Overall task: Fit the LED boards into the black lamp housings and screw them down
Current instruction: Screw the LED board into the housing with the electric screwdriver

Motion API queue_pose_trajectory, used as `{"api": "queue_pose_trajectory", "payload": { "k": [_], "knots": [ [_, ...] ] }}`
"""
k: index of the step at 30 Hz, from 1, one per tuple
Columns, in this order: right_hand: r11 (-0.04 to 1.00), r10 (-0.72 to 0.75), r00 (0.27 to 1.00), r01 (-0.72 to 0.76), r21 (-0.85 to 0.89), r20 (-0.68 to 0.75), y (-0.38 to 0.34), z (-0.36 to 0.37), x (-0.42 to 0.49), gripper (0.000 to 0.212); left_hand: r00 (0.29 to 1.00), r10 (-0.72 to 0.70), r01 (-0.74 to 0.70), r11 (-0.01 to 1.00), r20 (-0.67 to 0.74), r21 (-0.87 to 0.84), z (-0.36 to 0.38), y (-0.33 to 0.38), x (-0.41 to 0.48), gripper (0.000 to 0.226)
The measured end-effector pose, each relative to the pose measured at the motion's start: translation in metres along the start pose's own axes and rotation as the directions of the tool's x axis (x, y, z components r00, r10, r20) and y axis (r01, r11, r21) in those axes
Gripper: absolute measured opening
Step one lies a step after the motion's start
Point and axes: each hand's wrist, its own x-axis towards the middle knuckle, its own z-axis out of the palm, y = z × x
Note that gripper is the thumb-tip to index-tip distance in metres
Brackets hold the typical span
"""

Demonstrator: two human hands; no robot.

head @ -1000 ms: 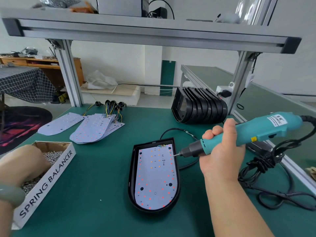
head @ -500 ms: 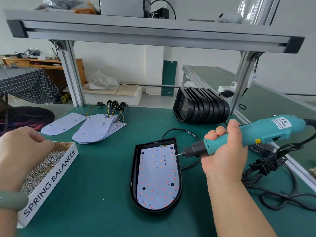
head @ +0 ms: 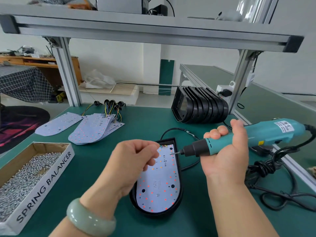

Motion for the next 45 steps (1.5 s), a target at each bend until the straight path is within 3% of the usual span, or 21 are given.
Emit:
{"api": "queue_pose_trajectory", "payload": {
  "k": [5,8,21,29,33,35,36,38,39,41,43,45],
  "knots": [
    [0.999,0.014,1.000,-0.014,0.038,0.016,-0.001,0.005,-0.007,0.015,0.980,-0.179,0.197,0.937,0.086,-0.290,0.013,-0.003,-0.010,0.024],
    [0.999,0.013,1.000,-0.014,0.045,0.016,-0.001,0.007,-0.009,0.014,0.971,-0.194,0.232,0.904,0.139,-0.360,0.019,-0.001,-0.015,0.031],
    [0.999,0.004,1.000,-0.004,0.044,0.001,0.001,0.008,-0.011,0.015,0.973,-0.173,0.224,0.873,0.154,-0.433,0.024,-0.003,-0.018,0.032],
    [0.999,-0.018,1.000,0.019,0.028,-0.007,0.004,0.009,-0.013,0.015,0.988,-0.143,0.154,0.899,0.058,-0.409,0.031,-0.012,-0.020,0.027],
    [0.999,-0.025,0.999,0.026,0.030,-0.020,0.003,0.008,-0.013,0.016,0.988,-0.126,0.150,0.915,0.087,-0.375,0.029,-0.011,-0.016,0.021],
    [0.999,-0.025,0.999,0.026,0.030,-0.035,0.002,0.007,-0.011,0.016,0.995,-0.076,0.091,0.952,0.061,-0.294,0.020,-0.010,-0.008,0.013],
    [0.999,-0.026,0.999,0.028,0.029,-0.042,0.000,0.006,-0.010,0.015,0.999,-0.030,0.027,0.984,-0.018,-0.176,0.012,-0.010,-0.002,0.012],
    [0.999,-0.038,0.998,0.040,0.029,-0.050,-0.002,0.005,-0.007,0.016,0.964,0.113,-0.047,0.963,-0.241,0.266,-0.014,-0.012,0.010,0.023],
    [0.998,-0.046,0.998,0.047,0.029,-0.053,-0.003,0.004,-0.006,0.016,0.945,0.151,0.010,0.873,-0.290,0.488,-0.026,-0.013,0.013,0.037],
    [0.998,-0.055,0.997,0.057,0.029,-0.057,-0.003,0.004,-0.005,0.017,0.966,0.032,0.179,0.633,-0.256,0.753,-0.040,-0.018,0.011,0.070],
    [0.998,-0.063,0.997,0.065,0.020,-0.048,-0.001,0.004,-0.005,0.015,0.980,-0.085,0.200,0.447,-0.181,0.872,-0.032,-0.024,0.008,0.086],
    [0.997,-0.079,0.996,0.079,-0.009,-0.030,0.002,0.005,-0.007,0.013,0.988,-0.090,0.152,0.415,-0.125,0.897,-0.016,-0.024,0.007,0.078]
  ]
}}
